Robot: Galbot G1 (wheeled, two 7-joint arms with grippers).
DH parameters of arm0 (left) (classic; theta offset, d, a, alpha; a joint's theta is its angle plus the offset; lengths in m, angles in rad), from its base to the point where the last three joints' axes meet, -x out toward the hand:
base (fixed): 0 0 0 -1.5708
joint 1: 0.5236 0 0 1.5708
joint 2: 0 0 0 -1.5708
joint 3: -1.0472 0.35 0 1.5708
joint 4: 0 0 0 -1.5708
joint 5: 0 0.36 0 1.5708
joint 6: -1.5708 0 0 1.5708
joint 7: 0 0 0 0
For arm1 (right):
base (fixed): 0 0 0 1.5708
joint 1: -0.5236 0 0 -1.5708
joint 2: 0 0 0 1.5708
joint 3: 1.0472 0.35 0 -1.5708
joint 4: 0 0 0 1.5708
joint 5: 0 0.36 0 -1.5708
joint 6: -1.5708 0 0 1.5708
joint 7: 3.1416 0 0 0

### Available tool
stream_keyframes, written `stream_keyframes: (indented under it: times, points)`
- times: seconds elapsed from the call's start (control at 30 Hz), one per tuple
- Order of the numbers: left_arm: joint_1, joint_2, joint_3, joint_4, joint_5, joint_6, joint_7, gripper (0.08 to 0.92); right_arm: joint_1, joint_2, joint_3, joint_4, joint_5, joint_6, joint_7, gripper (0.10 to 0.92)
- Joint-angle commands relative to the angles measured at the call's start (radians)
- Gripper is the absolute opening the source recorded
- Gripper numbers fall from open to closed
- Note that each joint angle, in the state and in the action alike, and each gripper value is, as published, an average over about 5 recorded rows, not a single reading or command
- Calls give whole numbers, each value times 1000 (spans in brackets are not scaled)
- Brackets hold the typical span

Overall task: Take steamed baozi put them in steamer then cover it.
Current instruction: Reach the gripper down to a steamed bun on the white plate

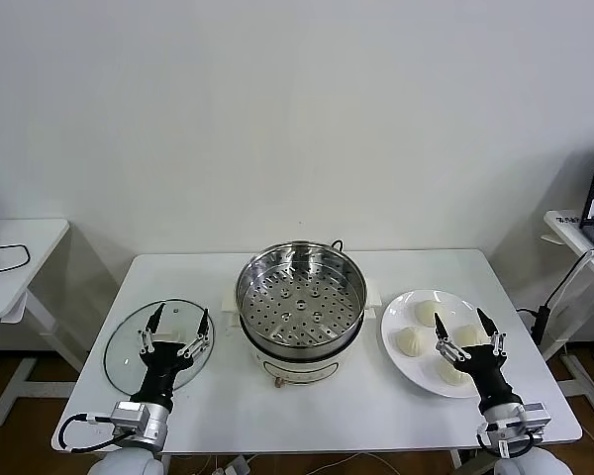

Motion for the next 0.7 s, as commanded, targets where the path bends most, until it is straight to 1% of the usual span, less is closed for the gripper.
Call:
stream_keyframes:
  times: [0.03,0.1,0.17,0.3,0.4,0.53,0.7]
  points:
    - [0,1,-1,-1,0,0,3,823,29,-20,2,-17,-10,-21,-6,823]
    - [0,2,-3,-3,0,-1,7,823,60,-54,5,-40,-37,-34,-7,823]
    - [2,5,-4,-4,1,-3,13,823,107,-115,3,-77,-98,-51,-7,823]
    - [6,10,4,-7,10,-15,23,823,218,-273,-31,-168,-268,-87,-29,823]
    - [11,10,15,-10,22,-25,30,823,299,-404,-86,-221,-360,-132,-87,823]
    - [14,7,32,-12,29,-30,33,823,403,-552,-199,-279,-439,-172,-211,823]
    - [19,7,54,-11,46,-35,34,823,588,-692,-401,-371,-499,-186,-462,823]
